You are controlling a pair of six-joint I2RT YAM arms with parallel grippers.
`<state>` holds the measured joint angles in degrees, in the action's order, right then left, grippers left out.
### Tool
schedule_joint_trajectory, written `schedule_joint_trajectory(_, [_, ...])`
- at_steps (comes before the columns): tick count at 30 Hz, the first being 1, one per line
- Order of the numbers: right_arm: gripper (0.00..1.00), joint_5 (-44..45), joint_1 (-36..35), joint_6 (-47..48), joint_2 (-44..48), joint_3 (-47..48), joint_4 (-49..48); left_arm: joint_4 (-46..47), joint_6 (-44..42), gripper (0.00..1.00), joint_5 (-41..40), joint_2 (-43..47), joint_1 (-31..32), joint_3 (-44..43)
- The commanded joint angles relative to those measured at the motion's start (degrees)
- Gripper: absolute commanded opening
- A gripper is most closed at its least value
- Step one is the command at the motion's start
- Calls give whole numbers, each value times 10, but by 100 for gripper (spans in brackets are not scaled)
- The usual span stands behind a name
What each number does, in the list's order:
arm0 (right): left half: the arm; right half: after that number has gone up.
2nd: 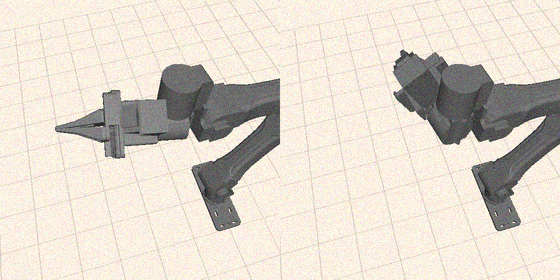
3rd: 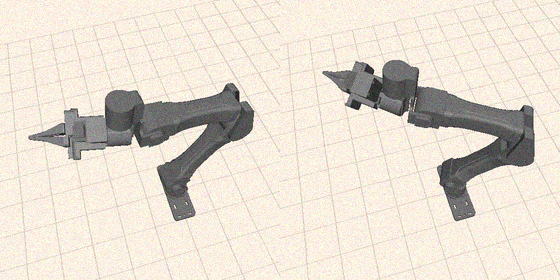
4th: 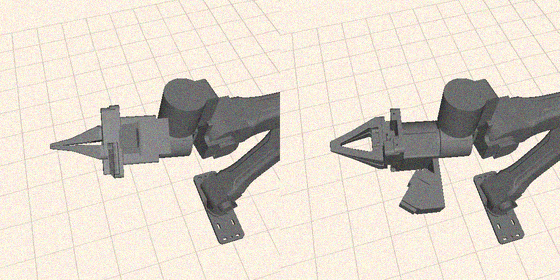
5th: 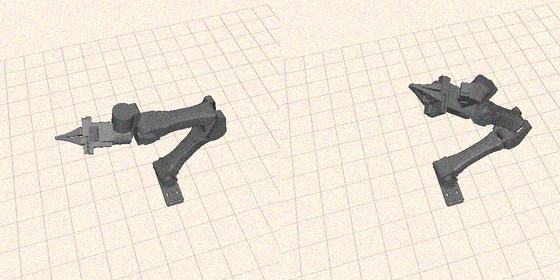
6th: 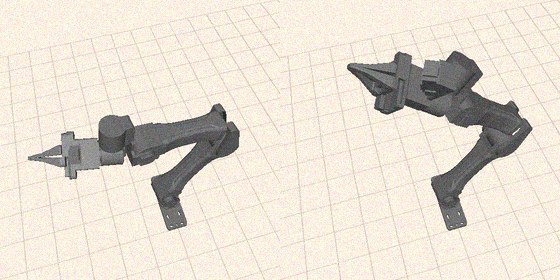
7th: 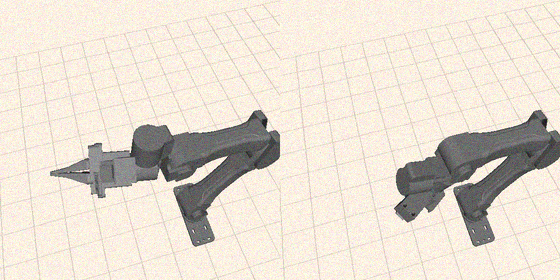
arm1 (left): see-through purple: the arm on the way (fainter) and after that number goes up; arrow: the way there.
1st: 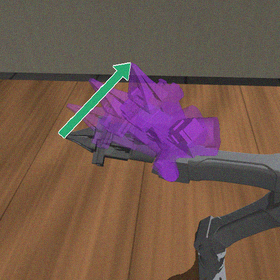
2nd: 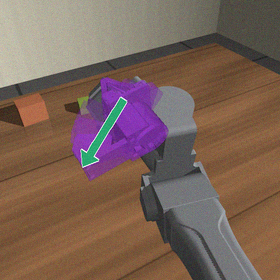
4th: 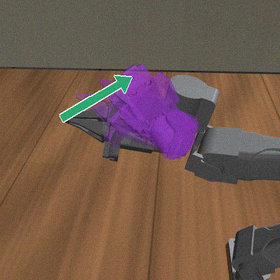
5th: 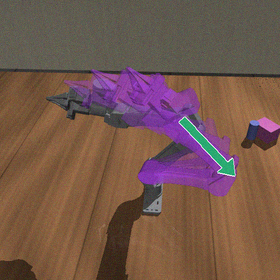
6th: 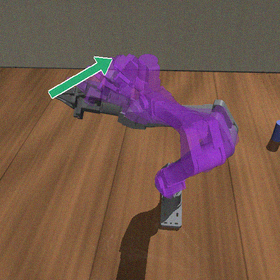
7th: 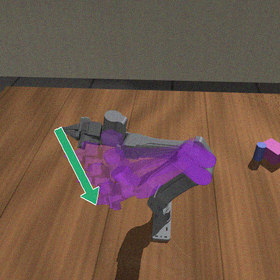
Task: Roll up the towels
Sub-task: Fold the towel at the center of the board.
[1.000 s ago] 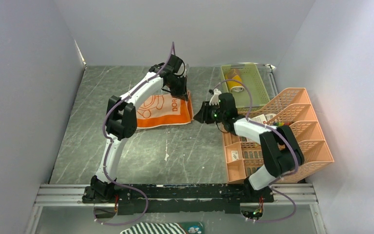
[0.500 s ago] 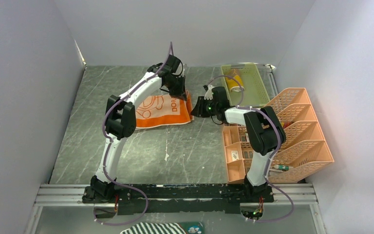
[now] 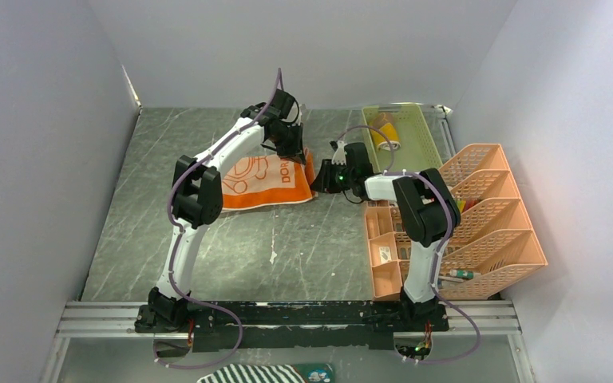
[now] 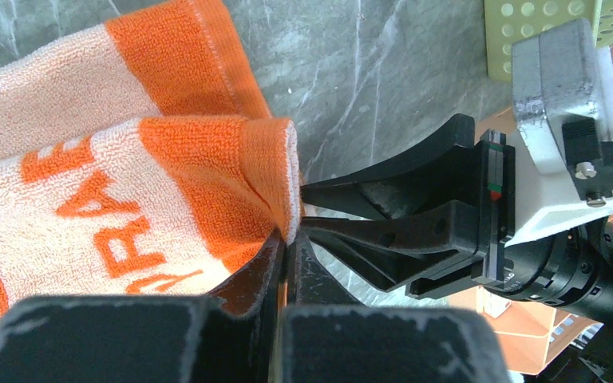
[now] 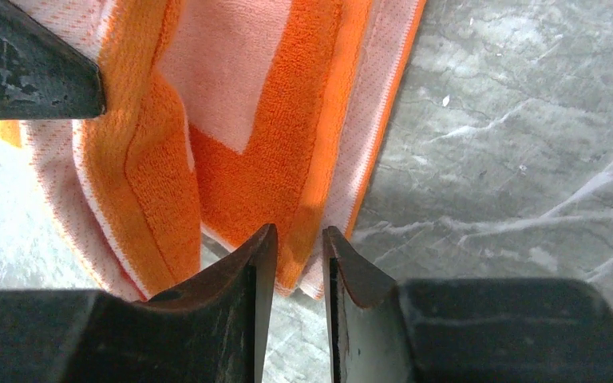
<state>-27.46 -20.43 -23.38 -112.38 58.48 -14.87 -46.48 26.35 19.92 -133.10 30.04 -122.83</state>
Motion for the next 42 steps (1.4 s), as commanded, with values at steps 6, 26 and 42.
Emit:
schedule_joint_trajectory(6, [20,-14,1,-7,-20,16,-22,10,-9,7,19,1,-4,0])
schedule_joint_trajectory(26, [0,-14,23,10,37,2,7,10,-7,7,22,0,-10,-8])
schedule_joint_trajectory(42, [16,-35,32,15,30,-8,14,38,19,7,41,-9,-10,-7])
